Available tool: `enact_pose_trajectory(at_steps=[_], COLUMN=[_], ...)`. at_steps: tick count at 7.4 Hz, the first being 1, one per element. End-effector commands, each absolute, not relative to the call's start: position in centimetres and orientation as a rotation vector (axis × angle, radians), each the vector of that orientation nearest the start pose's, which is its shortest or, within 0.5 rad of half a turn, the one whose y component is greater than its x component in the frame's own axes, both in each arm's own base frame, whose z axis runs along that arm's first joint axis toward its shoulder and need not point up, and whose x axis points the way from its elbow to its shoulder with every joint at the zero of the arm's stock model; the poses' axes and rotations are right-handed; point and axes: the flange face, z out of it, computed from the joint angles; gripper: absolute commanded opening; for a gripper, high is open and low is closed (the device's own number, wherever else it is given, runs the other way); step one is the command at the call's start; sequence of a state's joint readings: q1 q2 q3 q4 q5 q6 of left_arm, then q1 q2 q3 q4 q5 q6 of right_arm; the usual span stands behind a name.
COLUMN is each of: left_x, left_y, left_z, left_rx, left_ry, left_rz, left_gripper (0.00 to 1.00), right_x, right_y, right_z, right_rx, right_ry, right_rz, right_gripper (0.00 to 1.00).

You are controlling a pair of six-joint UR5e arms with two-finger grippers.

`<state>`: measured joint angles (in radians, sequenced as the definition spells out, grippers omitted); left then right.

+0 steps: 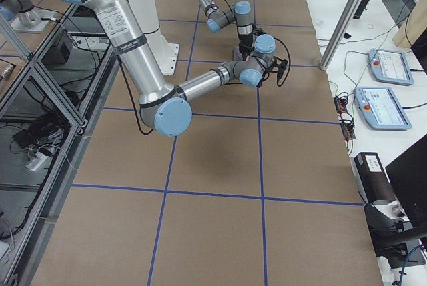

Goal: Fold towel twice with both arms

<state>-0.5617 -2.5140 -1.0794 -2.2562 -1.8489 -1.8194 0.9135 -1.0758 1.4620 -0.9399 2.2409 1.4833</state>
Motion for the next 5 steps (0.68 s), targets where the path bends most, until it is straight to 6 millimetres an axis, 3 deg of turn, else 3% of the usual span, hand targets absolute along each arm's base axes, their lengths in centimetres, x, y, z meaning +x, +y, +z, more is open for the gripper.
enact_pose_trajectory(at_steps=[1, 5], left_x=[65.09, 65.27], left_y=[-53.45, -53.89], left_z=[19.11, 19.09], left_rx=[-0.047, -0.026], left_ry=[1.175, 1.193], left_rz=[-0.571, -0.572], left_gripper=[1.0, 1.0], right_x=[-35.71, -35.33], right_y=[-58.65, -58.65], right_z=[34.77, 35.55], right_rx=[-0.07, -0.064], right_ry=[-1.151, -1.144], right_rz=[0.396, 0.388], right_gripper=[0.99, 0.99])
